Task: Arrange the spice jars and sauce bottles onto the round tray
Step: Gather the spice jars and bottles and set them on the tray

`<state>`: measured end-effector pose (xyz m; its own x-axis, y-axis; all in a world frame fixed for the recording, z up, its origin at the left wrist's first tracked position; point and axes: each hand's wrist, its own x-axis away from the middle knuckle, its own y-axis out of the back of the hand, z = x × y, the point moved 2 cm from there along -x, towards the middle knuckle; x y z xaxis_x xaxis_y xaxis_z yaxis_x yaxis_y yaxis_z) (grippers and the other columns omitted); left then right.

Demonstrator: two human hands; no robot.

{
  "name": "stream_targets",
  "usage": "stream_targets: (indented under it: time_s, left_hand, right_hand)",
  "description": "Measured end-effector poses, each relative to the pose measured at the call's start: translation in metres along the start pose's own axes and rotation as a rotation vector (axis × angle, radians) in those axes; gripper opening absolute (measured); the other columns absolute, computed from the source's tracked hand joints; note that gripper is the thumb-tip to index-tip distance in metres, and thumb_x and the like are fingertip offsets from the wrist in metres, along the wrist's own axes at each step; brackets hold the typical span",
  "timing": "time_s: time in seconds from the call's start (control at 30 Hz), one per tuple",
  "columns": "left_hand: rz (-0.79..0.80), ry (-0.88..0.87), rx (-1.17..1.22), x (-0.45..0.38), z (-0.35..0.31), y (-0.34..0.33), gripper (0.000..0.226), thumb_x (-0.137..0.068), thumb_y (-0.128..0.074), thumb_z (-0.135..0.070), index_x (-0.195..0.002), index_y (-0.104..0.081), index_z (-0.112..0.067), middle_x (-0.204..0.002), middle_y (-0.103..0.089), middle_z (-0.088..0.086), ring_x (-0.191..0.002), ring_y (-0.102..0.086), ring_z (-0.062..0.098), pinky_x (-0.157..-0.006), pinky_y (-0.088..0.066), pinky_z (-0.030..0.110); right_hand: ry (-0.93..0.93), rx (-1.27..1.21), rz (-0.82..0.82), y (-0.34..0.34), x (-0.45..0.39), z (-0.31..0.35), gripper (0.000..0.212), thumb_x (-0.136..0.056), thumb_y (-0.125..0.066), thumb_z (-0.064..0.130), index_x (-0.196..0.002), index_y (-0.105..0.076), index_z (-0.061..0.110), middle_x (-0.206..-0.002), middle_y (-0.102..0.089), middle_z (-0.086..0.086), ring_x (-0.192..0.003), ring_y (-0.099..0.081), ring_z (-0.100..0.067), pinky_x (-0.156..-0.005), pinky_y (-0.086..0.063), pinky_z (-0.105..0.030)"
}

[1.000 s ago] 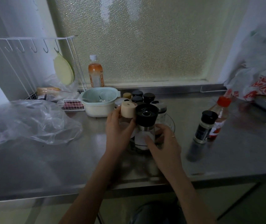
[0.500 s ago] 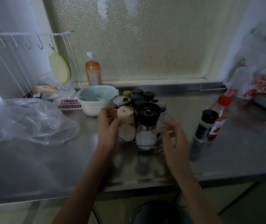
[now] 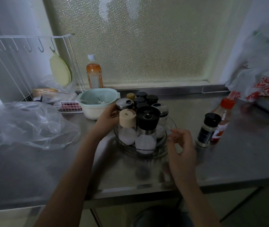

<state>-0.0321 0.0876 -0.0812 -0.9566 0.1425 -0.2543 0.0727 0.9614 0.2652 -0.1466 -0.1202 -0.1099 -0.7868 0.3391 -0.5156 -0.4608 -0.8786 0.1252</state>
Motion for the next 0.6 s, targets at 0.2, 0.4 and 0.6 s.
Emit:
stream_targets:
  time_s: [0.2,0.4,0.6]
  left_hand:
    - [-0.288,-0.02,0.062,0.006,-0.001,-0.011,0.025,-0.087,-0.058,-0.006,-0.111,-0.054,-0.007,-0.108,-0.063,0.011,-0.102,-0.06,0.023,-0.088,-0.05,0.036]
    - [-0.671,-0.246,0.113,0.032,-0.041,0.006,0.043,-0.084,-0.064,-0.017,-0.122,-0.05,-0.002,-0.122,-0.056,0.014,-0.1,-0.055,0.003,-0.083,-0.049,0.013]
    - [-0.524,-0.353,0.119,0.078,-0.081,-0.014,0.053,-0.072,-0.068,-0.032,-0.115,-0.056,-0.004,-0.11,-0.064,0.013,-0.101,-0.063,0.016,-0.083,-0.055,0.032]
  right_hand:
    - [0.079,-0.006,-0.095,0.002,-0.002,0.009,0.02,-0.087,-0.055,0.008,-0.094,-0.053,0.027,-0.084,-0.058,0.017,-0.083,-0.057,0.002,-0.075,-0.041,-0.005]
    - [0.269,-0.08,-0.103,0.001,-0.002,0.039,0.017,-0.086,-0.054,0.017,-0.099,-0.053,0.029,-0.085,-0.056,0.021,-0.075,-0.056,-0.005,-0.068,-0.044,-0.013]
    - [0.219,0.038,0.275,-0.029,0.011,0.064,0.056,-0.08,-0.062,0.04,-0.131,-0.041,0.033,-0.121,-0.056,0.018,-0.085,-0.062,-0.006,-0.067,-0.052,-0.017]
